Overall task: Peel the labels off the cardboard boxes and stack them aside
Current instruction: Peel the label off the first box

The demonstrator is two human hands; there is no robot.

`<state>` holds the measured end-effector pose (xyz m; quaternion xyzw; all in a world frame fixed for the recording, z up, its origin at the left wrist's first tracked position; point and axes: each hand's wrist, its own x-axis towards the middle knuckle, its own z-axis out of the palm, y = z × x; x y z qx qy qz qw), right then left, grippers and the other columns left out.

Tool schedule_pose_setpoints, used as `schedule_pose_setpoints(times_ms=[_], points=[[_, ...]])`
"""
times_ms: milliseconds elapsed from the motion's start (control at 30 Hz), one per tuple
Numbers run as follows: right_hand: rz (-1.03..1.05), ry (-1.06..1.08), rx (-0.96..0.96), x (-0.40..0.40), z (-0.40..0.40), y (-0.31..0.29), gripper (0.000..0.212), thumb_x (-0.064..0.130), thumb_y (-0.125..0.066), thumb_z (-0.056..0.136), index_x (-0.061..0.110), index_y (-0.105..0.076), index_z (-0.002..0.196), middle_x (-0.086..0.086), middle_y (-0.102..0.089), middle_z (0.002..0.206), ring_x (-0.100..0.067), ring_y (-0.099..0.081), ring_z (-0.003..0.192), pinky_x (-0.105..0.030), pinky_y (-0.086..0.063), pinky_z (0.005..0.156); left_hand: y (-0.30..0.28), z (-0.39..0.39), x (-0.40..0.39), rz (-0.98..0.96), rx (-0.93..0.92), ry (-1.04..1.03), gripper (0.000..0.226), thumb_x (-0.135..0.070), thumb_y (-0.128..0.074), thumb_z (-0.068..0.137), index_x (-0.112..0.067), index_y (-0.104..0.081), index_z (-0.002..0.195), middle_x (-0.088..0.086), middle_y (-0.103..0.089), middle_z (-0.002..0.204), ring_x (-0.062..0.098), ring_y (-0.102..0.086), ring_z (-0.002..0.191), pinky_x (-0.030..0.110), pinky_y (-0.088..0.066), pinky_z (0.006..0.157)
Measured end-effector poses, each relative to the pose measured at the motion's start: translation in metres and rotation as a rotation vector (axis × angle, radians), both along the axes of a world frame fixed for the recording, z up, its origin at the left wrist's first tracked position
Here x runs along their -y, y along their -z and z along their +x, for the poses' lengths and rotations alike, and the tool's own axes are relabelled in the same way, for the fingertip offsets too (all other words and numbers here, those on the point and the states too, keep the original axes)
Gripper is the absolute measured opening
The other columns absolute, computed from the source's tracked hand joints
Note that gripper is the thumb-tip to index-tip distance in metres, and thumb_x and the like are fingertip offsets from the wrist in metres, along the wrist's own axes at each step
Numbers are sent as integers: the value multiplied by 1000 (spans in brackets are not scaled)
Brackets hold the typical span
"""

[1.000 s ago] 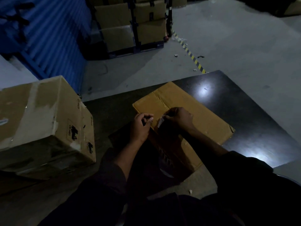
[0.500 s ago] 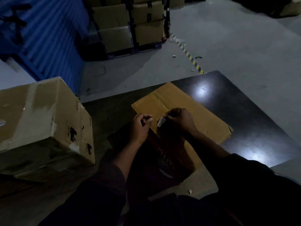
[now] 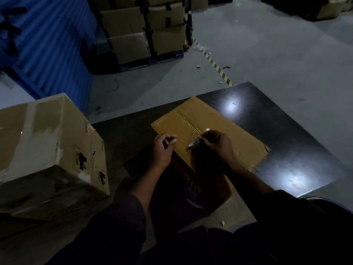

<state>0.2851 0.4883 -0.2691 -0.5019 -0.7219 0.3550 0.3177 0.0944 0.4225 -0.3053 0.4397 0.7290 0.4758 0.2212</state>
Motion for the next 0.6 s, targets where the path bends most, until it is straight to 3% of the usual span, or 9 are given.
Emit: schedule_pose_setpoints(times_ms=[100, 267, 367, 500, 600], points=[[9, 13, -44, 3, 9, 4, 5, 26, -72, 86, 21, -74, 86, 6, -74, 85, -5, -69, 83, -22, -50, 73, -2, 3, 0, -19, 6, -14, 8, -19, -65, 93, -22, -70, 98, -3, -53, 89, 4, -49, 73, 20, -41, 67], [-46, 84, -171, 13, 30, 6, 20, 25, -73, 86, 23, -70, 105, 10, -73, 88, 1, -69, 81, -16, -53, 73, -10, 20, 2, -75, -118, -115, 7, -19, -63, 94, -22, -68, 97, -5, -53, 103, 12, -57, 85, 32, -53, 79], [-61, 164, -228, 18, 44, 5, 9, 24, -74, 85, 23, -70, 93, 11, -72, 83, 1, -68, 77, -16, -51, 68, -18, 39, 2, -24, -227, -78, 8, -16, -61, 94, -19, -67, 96, -2, -55, 108, 17, -58, 94, 36, -51, 85], [-91, 269, -292, 23, 63, 6, 7, 26, -74, 84, 24, -69, 81, 3, -72, 79, -15, -69, 77, -39, -58, 73, -34, 74, 3, 61, -263, 132, 7, -18, -63, 92, -18, -68, 95, 0, -58, 101, 17, -58, 89, 30, -47, 82], [-128, 343, -402, 35, 84, 2, 10, 22, -73, 86, 13, -69, 85, -6, -72, 82, -27, -70, 80, -45, -59, 72, -40, 106, 1, 93, -331, 248, 5, -21, -66, 88, -24, -69, 91, -3, -63, 97, 15, -60, 84, 27, -45, 72]])
